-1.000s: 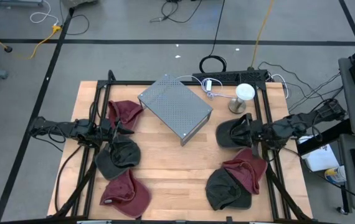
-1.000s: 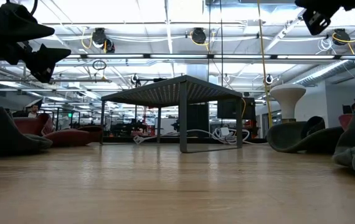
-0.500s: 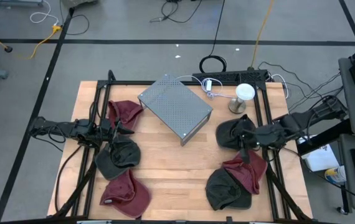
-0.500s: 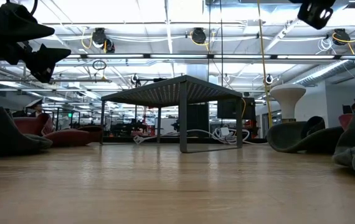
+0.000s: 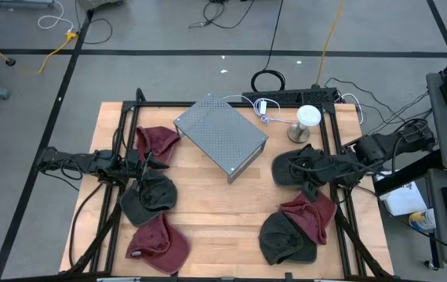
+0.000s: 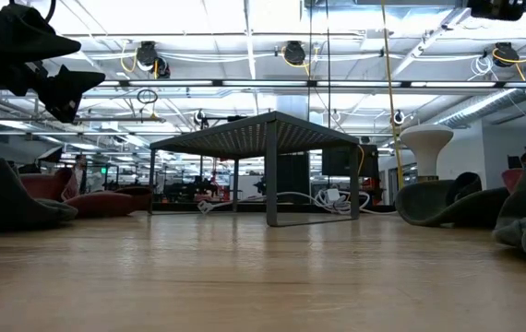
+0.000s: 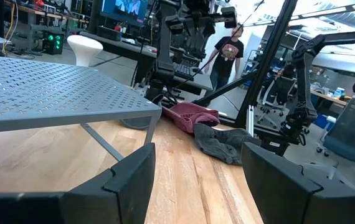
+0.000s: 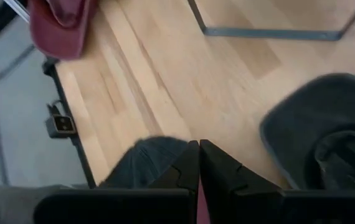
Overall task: Pick & Place hat
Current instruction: Put the top black cap on the shelf
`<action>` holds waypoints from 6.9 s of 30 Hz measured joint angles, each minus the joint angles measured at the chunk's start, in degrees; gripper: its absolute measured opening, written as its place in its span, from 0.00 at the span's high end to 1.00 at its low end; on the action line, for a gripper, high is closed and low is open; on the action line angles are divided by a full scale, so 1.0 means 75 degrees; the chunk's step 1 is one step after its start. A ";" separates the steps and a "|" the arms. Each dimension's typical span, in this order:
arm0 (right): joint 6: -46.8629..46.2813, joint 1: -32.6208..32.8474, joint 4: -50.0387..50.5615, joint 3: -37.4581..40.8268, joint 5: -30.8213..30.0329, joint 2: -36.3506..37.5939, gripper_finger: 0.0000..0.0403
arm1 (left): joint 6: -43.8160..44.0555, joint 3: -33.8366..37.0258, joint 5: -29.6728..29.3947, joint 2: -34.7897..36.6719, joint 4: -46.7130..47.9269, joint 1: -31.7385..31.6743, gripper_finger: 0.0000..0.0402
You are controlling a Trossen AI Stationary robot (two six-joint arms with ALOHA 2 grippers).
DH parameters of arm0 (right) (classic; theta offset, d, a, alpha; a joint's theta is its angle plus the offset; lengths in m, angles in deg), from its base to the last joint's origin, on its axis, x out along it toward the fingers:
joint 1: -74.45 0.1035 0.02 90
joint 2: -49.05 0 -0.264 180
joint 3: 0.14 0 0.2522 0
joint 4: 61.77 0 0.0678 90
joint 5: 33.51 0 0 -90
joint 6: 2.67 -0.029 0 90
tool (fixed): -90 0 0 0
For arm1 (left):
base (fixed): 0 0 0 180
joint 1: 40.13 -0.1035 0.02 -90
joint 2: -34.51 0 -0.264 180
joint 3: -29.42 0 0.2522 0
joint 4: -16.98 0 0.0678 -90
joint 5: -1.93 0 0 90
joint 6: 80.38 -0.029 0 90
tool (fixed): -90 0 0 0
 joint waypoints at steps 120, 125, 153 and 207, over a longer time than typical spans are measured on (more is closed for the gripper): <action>0.4136 -0.0533 -0.2617 0.3985 -0.1010 -0.2675 0.51 | 0.0000 0.0003 -0.0001 0.0000 -0.0105 0.0002 0.40; 0.4188 -0.0536 -0.2798 0.4128 -0.1030 -0.2949 0.53 | 0.0000 0.0002 -0.0004 0.0001 -0.0110 0.0000 0.40; 0.4179 -0.0490 -0.0661 0.2621 -0.1699 -0.2754 0.99 | 0.0000 0.0003 -0.0001 0.0000 -0.0154 -0.0001 0.40; 0.5528 -0.0594 -0.5445 -0.0188 -0.2234 -0.1119 0.99 | 0.0000 0.0003 -0.0058 0.0000 -0.0172 -0.0001 0.40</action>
